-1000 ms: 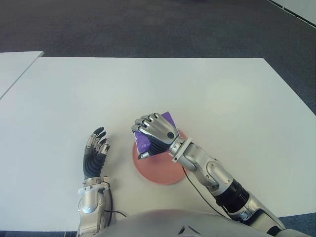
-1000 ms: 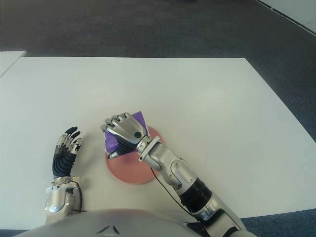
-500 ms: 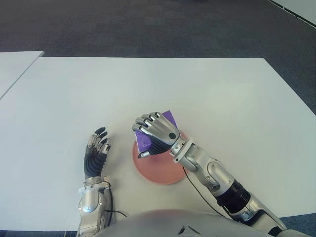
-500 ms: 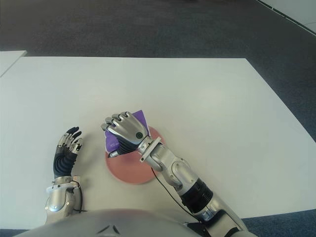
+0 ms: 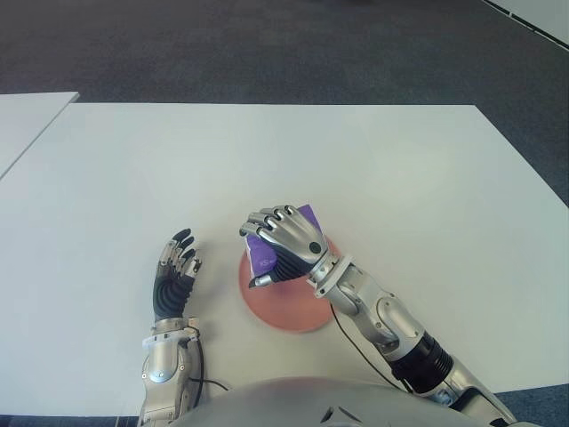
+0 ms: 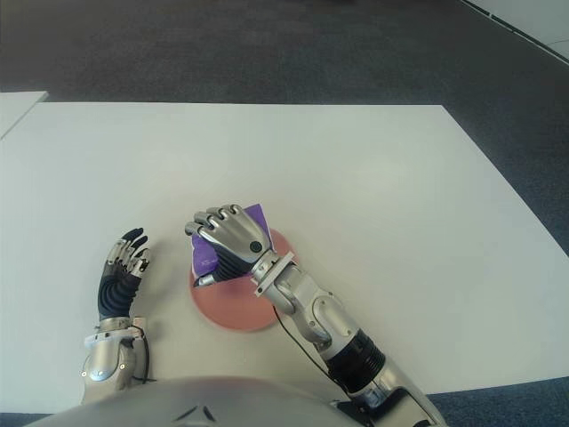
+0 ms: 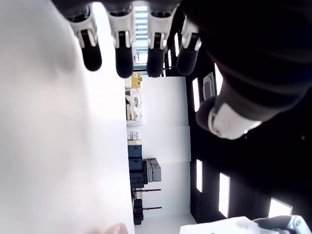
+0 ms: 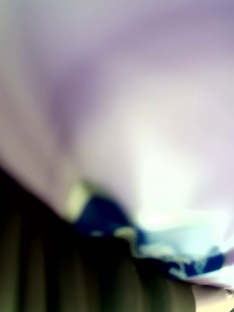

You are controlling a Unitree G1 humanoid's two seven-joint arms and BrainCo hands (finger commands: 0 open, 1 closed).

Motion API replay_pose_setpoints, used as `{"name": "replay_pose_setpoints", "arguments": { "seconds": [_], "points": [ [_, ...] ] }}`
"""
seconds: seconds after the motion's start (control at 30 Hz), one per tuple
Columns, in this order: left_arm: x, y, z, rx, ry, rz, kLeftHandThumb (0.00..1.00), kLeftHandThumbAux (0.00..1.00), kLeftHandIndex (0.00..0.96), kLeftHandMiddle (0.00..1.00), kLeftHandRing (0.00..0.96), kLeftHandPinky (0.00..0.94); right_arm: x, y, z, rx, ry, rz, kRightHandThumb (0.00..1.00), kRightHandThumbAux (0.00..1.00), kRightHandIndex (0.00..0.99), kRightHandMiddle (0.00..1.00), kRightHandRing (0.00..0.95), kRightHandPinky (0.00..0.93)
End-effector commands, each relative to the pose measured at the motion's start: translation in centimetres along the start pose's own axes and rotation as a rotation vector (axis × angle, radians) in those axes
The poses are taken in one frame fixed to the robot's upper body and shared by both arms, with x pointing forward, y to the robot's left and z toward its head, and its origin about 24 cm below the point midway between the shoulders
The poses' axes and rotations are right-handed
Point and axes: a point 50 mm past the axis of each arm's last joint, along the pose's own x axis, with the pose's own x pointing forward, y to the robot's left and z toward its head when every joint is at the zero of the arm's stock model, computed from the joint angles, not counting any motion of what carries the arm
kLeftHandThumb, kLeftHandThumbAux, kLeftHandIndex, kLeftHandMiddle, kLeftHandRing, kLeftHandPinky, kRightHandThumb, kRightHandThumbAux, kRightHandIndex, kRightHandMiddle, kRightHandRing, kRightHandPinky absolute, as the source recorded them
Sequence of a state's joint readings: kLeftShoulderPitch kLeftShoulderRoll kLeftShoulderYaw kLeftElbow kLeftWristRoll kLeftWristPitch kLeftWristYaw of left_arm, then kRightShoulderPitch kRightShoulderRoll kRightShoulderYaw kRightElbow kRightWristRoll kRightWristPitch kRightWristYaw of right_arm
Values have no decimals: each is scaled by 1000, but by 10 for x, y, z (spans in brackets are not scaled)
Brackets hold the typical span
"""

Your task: Put the tissue paper into the plate.

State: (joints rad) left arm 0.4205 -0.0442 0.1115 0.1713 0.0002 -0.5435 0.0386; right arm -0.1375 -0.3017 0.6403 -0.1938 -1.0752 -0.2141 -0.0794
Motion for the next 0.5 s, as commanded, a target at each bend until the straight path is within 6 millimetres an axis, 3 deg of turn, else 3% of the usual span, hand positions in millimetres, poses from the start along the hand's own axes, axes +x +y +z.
{"name": "replay_pose_setpoints", "arguments": {
  "seconds": [0.03,0.5],
  "points": [
    [-12,2,-22,5,129,-26,233,590,169,132,142,199,-4,0,1,-17,-32,40,170,410,22,22,24,24],
    [-11,6,-24,38,134,-59,153,581,137,98,146,228,-5,-1,-1,-14,-41,86,99,331,0,0,0,0]
  ]
}}
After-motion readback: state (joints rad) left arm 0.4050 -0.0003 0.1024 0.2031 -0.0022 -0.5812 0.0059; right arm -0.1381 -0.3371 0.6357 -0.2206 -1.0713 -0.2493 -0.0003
